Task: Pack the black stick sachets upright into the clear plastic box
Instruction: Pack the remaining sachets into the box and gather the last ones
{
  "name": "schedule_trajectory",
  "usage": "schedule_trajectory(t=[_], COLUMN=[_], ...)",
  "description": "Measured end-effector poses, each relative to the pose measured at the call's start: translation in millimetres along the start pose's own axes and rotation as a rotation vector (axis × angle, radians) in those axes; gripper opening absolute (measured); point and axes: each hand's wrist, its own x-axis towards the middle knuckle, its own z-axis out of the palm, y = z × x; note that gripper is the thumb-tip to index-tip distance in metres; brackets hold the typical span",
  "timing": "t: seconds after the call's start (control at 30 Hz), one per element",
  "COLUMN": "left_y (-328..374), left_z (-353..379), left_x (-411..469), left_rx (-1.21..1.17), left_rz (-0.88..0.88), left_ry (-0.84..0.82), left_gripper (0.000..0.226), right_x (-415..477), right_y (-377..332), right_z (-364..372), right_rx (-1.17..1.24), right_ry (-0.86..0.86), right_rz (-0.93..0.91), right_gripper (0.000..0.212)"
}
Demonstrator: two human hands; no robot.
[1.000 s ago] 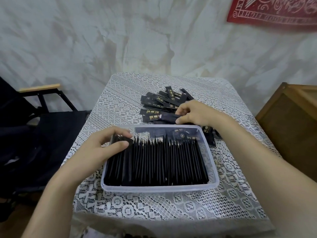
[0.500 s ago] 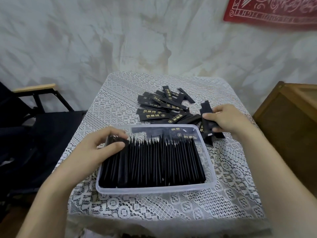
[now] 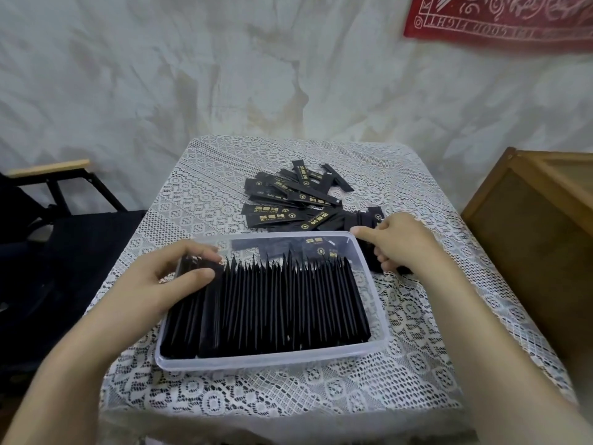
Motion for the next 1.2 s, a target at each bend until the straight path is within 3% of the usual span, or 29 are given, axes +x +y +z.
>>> schedule_trajectory(t=[0.2, 0.3, 0.47, 0.67, 0.8, 1.0, 1.2], left_y=[1.5, 2.6, 2.9, 1.7, 1.4, 0.9, 0.1], left_z=[0.5, 0.7, 1.8, 1.5, 2.0, 1.7, 1.4], left_x=[-1.7, -2.3, -2.1, -1.9, -2.0, -1.9, -1.5], left_rx=[0.002, -0.007, -0.036, -0.053, -0.062, -0.047, -0.037], left_rz=[-0.011, -0.018, -0.022, -0.025, -0.028, -0.025, -0.023], left_ry=[0.011, 0.006, 0.005, 0.006, 0.007, 0.007, 0.01], left_gripper=[0.035, 0.049, 0.052, 0.052, 0.053, 0.052, 0.048], right_x=[5.1, 5.7, 8.8, 3.1, 2.7, -0.5, 3.6], right_y=[-5.5, -3.5, -0.7, -4.0, -4.2, -11.9, -7.1], right_z=[1.9, 2.9, 7.4, 0.6, 3.9, 3.0, 4.1], right_rx=[-0.107, 0.014, 0.115, 0.042, 0.154, -0.07, 0.171], right_ry=[-0.009, -0.07, -0.038, -0.005, -0.05, -0.055, -0.119], right_rz=[-0.069, -0.106, -0.159, -0.142, -0.059, -0.086, -0.135], right_gripper=[0.063, 0.055, 0.036, 0.041, 0.04, 0.053, 0.036])
